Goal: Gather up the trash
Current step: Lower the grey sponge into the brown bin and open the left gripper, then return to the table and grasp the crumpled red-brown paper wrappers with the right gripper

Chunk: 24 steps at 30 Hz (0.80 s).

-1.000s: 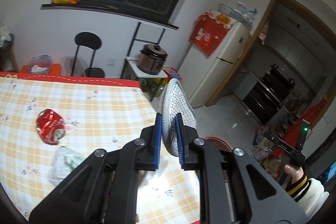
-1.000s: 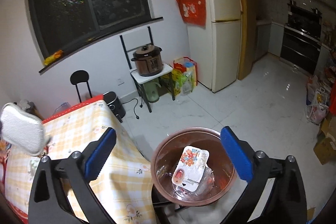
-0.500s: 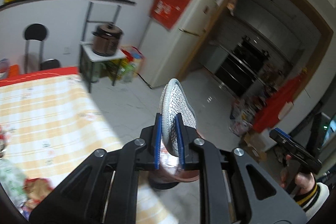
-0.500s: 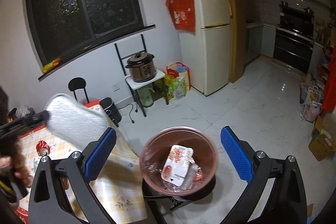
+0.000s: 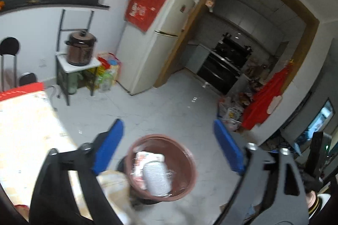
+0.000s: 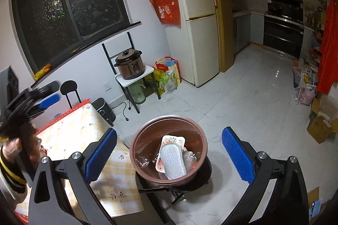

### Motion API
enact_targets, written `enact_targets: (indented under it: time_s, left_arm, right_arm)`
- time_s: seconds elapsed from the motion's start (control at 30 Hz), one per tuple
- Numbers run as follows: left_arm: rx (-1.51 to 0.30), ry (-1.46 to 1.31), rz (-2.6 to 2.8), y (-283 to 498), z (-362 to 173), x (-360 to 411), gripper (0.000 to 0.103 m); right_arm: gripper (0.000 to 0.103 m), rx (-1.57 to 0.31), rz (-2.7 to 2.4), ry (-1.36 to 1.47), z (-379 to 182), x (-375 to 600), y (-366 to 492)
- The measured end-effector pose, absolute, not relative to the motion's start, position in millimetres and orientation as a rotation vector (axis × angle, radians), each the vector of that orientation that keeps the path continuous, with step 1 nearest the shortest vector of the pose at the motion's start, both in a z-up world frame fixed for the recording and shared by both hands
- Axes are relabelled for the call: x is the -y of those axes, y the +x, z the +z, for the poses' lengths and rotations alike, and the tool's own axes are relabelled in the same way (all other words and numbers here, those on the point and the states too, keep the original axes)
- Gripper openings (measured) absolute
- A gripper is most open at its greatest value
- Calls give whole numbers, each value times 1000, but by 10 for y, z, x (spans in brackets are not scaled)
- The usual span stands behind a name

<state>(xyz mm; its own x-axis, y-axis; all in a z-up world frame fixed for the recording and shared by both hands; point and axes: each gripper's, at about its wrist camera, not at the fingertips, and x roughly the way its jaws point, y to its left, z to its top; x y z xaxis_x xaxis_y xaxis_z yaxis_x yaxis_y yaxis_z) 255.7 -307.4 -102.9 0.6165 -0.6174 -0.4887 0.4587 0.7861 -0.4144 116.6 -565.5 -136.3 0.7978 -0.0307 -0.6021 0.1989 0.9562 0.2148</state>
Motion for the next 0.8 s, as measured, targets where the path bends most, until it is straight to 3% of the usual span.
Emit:
enact_targets:
  time_s: [0.07,0.4,0.8]
  left_arm:
    - [-677,-251,-592,2494,-1013,2811,97]
    - [-715,-170,-221,1799,-1060,1091,97]
    - [-736,-263,186,534,-1362,-905,97]
  right_arm:
    - [98,-637,-113,278,-1364,5578,1209]
    - [98,-649,63,240,-1356,4551,1501]
    - [98,-780,366,167,-1650,2713,1659]
